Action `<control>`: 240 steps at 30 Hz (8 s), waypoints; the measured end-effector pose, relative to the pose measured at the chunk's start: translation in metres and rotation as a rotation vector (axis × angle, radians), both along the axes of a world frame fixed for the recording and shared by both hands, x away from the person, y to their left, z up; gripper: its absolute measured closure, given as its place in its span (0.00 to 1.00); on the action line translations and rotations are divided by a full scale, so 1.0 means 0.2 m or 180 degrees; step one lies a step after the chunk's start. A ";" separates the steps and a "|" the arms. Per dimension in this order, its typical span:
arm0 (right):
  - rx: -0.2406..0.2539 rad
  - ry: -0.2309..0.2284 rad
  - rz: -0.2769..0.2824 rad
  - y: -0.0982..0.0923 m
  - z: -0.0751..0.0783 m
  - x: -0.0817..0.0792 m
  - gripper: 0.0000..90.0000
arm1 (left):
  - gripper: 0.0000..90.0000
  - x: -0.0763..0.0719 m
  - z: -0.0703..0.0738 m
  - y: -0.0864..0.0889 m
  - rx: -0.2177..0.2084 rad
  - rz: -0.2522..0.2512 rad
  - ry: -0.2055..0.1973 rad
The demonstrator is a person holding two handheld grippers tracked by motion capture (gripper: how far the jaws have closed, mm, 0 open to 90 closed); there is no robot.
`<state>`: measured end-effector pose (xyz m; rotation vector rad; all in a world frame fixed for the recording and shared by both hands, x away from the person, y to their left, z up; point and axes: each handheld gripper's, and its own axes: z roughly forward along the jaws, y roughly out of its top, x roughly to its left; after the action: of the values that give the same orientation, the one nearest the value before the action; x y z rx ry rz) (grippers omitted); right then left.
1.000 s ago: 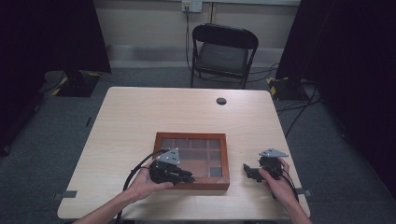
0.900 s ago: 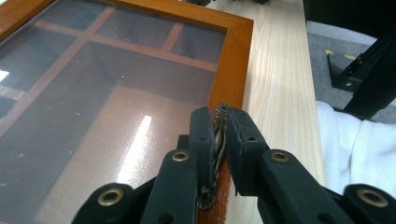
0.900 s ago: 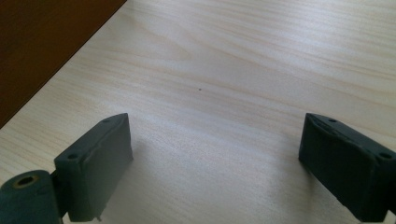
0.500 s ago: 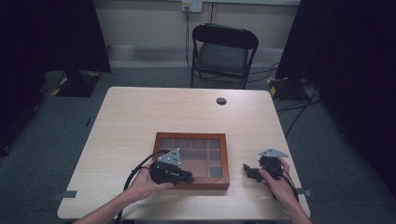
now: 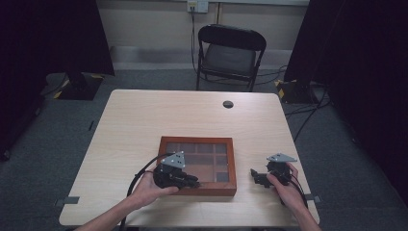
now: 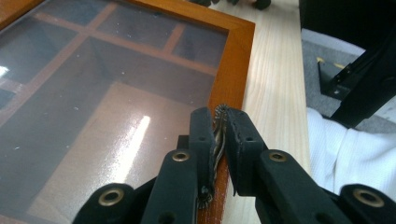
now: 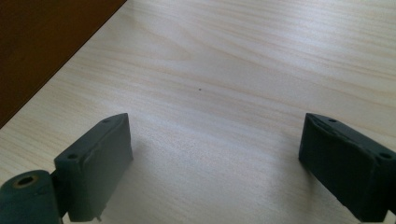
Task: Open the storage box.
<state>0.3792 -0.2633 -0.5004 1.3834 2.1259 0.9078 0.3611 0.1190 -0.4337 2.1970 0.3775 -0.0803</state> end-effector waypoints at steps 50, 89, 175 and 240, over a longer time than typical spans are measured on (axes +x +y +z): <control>0.0006 0.0004 -0.0005 0.00 0.00 0.00 0.09 | 0.90 0.03 0.16 0.03 -0.0124 0.0161 0.0187; -0.0004 0.0011 0.0008 0.00 0.00 0.01 0.08 | 0.90 0.12 0.31 0.01 -0.0075 0.0062 0.0252; -0.0008 0.0024 0.0003 0.00 0.00 0.01 0.07 | 0.91 0.31 0.60 0.01 -0.0097 0.0276 0.0105; -0.0006 0.0025 -0.0001 0.01 0.00 0.01 0.07 | 0.93 0.41 0.67 0.03 -0.0287 0.0496 -0.0040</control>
<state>0.3815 -0.2623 -0.5006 1.3886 2.1319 0.9014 0.4421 0.1245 -0.2999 2.0712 0.5268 0.0018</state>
